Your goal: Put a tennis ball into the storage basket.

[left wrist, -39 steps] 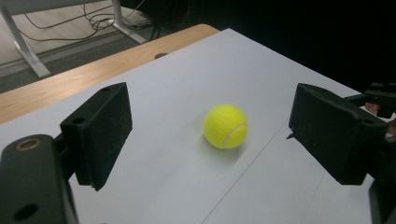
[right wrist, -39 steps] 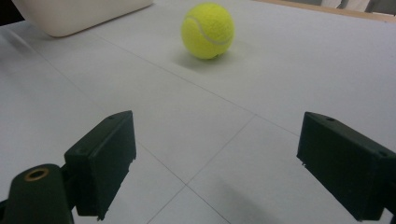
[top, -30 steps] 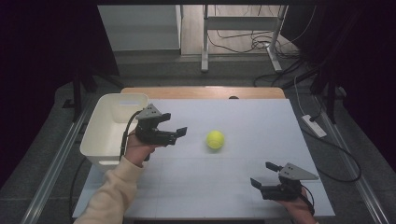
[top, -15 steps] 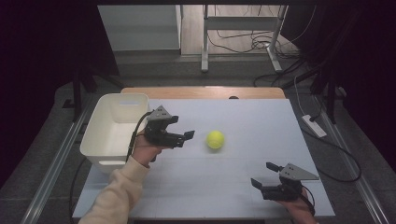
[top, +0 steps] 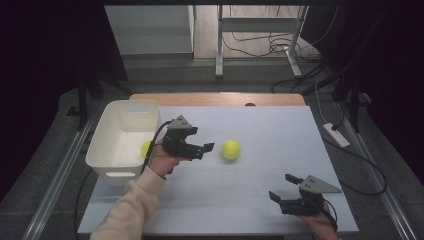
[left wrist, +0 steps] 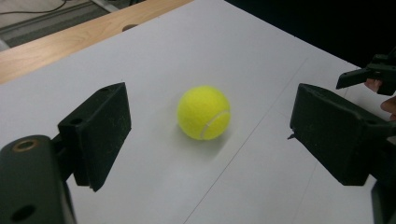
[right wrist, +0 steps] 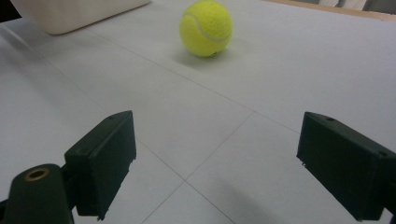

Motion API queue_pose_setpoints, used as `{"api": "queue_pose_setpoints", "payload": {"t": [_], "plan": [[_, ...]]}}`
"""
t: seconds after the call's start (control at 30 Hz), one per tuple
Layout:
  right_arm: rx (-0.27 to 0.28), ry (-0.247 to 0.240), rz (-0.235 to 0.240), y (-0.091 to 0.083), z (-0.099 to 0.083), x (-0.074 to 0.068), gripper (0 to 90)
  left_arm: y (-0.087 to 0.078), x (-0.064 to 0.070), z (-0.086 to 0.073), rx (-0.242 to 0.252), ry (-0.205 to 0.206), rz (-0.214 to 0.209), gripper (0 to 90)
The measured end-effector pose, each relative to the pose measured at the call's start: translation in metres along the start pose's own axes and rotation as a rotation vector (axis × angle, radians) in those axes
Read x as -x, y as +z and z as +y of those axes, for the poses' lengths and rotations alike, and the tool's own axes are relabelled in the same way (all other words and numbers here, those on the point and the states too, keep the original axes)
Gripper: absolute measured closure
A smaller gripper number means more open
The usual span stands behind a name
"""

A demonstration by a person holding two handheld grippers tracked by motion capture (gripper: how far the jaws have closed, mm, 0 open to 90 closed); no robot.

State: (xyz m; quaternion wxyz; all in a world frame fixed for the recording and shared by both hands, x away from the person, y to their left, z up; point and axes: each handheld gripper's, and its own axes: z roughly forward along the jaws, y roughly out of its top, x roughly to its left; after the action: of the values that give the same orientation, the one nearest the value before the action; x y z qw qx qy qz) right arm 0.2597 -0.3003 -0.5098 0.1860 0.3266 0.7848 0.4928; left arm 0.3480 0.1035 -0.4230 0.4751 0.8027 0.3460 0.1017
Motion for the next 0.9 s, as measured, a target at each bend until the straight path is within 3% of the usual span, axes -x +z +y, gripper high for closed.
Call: {"api": "queue_pose_setpoints", "payload": {"t": [0.7, 0.9], "plan": [[0.004, 0.006, -0.003, -0.001, 0.0, 0.001, 11.9, 0.033, 0.0, 0.002, -0.058, 0.002, -0.011, 13.4], [0.005, 0.007, 0.0, -0.001, 0.0, 0.001, 11.9, 0.05, 0.002, 0.002, -0.111, 0.01, 0.0, 11.9]]}}
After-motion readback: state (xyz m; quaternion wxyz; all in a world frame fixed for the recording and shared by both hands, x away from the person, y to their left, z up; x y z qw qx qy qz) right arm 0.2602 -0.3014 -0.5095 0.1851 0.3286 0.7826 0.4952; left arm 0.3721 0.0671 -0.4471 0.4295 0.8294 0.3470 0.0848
